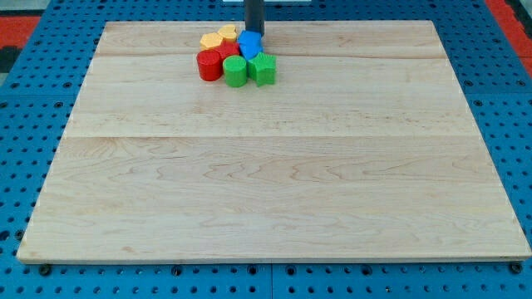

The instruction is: Move the green star away from the blue blocks

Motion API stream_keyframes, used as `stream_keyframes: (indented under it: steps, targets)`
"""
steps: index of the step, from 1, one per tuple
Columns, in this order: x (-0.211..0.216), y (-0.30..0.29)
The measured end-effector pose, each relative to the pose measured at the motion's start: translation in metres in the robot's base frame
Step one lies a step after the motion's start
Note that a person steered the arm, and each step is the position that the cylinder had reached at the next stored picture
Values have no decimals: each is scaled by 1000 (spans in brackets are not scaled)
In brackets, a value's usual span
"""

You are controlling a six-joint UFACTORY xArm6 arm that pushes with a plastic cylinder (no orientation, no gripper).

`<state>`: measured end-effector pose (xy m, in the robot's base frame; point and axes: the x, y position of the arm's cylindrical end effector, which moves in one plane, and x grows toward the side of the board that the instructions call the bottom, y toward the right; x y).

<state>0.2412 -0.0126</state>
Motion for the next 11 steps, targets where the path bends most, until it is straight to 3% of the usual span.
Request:
stream_keyframes:
  steps: [2,4,5,7,8,9,10,11]
  targets:
    - [79,26]
    - [31,61]
    - [37,20]
    - [118,11]
    - [74,52]
    - [25,17]
    - [37,-31]
    - [79,-33]
